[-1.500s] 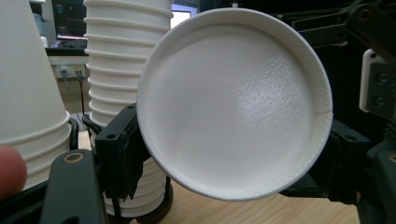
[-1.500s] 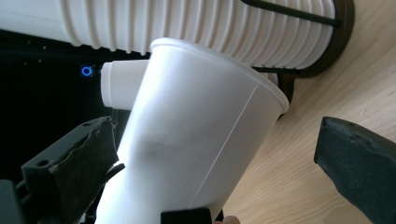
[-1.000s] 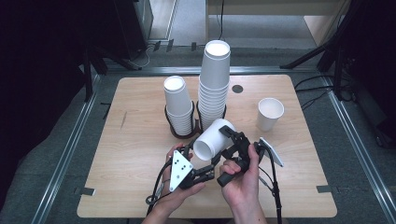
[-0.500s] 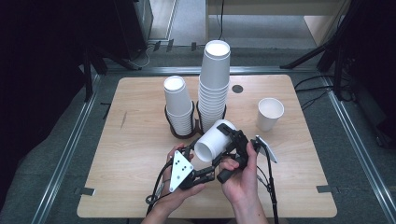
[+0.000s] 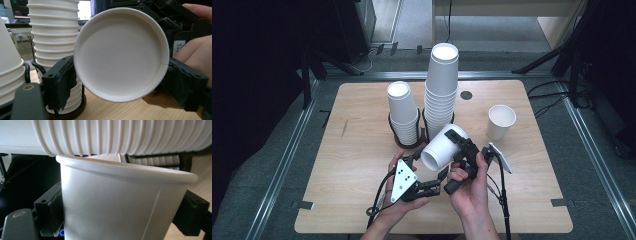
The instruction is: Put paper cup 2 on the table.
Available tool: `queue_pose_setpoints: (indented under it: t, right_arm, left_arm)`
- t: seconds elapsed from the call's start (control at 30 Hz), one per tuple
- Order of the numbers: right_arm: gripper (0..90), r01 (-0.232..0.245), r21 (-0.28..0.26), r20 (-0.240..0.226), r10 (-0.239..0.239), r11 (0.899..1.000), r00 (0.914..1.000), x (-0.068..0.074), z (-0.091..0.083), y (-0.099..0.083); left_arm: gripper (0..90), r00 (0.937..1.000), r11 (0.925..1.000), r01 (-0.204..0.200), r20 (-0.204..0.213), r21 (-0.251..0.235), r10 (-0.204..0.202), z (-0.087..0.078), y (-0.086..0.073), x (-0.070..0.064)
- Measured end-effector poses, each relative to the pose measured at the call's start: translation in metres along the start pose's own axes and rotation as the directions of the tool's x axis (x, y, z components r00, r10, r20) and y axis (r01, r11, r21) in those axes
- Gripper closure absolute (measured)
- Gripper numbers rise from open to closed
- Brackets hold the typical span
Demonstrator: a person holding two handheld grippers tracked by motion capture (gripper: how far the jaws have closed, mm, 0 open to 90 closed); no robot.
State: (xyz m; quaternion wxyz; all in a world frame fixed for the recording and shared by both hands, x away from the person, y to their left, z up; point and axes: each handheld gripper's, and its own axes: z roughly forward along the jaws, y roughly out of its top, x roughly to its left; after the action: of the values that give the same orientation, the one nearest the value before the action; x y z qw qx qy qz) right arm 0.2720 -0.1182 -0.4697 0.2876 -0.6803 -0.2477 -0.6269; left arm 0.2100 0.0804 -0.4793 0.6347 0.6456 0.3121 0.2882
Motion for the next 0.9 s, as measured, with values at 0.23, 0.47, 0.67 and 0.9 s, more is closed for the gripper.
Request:
queue_pose_setpoints:
  t: [0.23, 0.47, 0.67, 0.9]
  right_arm:
    - [13.7, 0.115, -0.066, -0.009, -0.115, 0.991, 0.9933, 0.009, -0.005, 0.004]
    - [13.7, 0.282, -0.143, 0.047, -0.278, 0.949, 0.9593, 0.015, -0.012, 0.009]
    - [13.8, 0.429, -0.167, 0.106, -0.417, 0.888, 0.9027, 0.016, -0.017, 0.011]
    - [13.8, 0.608, -0.209, 0.226, -0.567, 0.766, 0.7921, 0.02, -0.023, 0.011]
  left_arm:
    - [12.8, 0.9997, 0.9997, 0.024, 0.003, 0.003, -0.024, -0.001, 0.001, 0.003]
    - [12.8, 0.9992, 0.9992, 0.038, 0.009, 0.011, -0.038, -0.001, 0.001, 0.004]
    - [12.8, 0.9991, 0.999, 0.041, 0.015, 0.018, -0.041, -0.001, 0.0, 0.004]
    - [13.1, 0.9992, 0.9992, 0.037, 0.016, 0.016, -0.037, -0.001, 0.0, 0.003]
